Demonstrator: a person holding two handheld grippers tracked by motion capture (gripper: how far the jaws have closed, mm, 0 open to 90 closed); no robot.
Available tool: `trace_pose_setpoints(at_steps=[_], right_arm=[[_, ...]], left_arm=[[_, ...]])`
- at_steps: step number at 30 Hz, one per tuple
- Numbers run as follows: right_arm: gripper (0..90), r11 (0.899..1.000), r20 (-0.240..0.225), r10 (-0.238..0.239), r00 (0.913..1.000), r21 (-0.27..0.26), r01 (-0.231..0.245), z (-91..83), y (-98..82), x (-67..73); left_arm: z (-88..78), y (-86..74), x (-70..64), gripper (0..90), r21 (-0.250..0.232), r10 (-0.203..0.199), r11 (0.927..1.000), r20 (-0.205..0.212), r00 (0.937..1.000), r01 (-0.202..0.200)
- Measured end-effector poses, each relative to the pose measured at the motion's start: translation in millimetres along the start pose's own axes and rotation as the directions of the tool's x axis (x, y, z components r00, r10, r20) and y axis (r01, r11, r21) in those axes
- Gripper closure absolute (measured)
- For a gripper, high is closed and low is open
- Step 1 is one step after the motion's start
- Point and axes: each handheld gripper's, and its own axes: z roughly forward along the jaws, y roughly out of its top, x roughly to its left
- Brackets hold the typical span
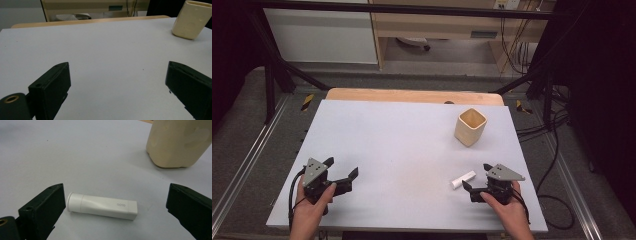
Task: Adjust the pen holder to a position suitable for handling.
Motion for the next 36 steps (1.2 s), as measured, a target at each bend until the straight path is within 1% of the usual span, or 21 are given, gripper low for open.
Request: trace_pose_setpoints(at_steps=[6,24,27,28,30,31,34,36], right_arm=[[2.9,1.0,0.005,0.002,1.0,-0.009,-0.002,-1.0,0.2,-0.5],[2.7,1.0,-0.001,0.001,1.0,0.002,-0.001,-0.3,0.5,1.0],[2.7,1.0,-0.002,0.003,1.0,0.003,-0.003,-0.6,0.4,0.5],[2.7,1.0,-0.002,0.003,1.0,0.004,-0.003,-0.7,0.3,0.3],[2.7,1.0,-0.001,0.005,1.0,0.006,-0.005,-0.8,0.1,0.1],[2.7,1.0,-0.002,0.007,1.0,0.006,-0.007,-0.8,0.0,0.0],[2.6,1.0,-0.004,0.008,1.0,0.008,-0.008,-0.6,-0.2,-0.2],[2.4,1.0,-0.007,0.008,0.9999,0.007,-0.008,-0.6,-0.2,-0.4]], left_arm=[[-0.2,-0.3,-0.8,5.9,0.006,0.004,1.0,0.003,1.0,-0.004],[1.6,-0.8,-3.1,5.7,0.019,0.015,0.9997,0.015,0.9998,-0.015],[2.7,-0.8,-5.0,5.7,0.026,0.024,0.9994,0.021,0.9995,-0.024],[3.4,-0.6,-7.1,5.7,0.025,0.023,0.9994,0.028,0.9994,-0.024],[3.2,-0.1,-9.8,5.7,0.022,0.036,0.9991,0.037,0.9987,-0.037],[2.9,0.4,-11.3,5.7,0.018,0.043,0.9989,0.034,0.9985,-0.043],[3.6,1.1,-16.7,5.8,0.008,0.041,0.9991,0.053,0.9978,-0.042],[4.5,1.2,-20.6,5.8,0.012,0.054,0.9984,0.056,0.997,-0.055]])
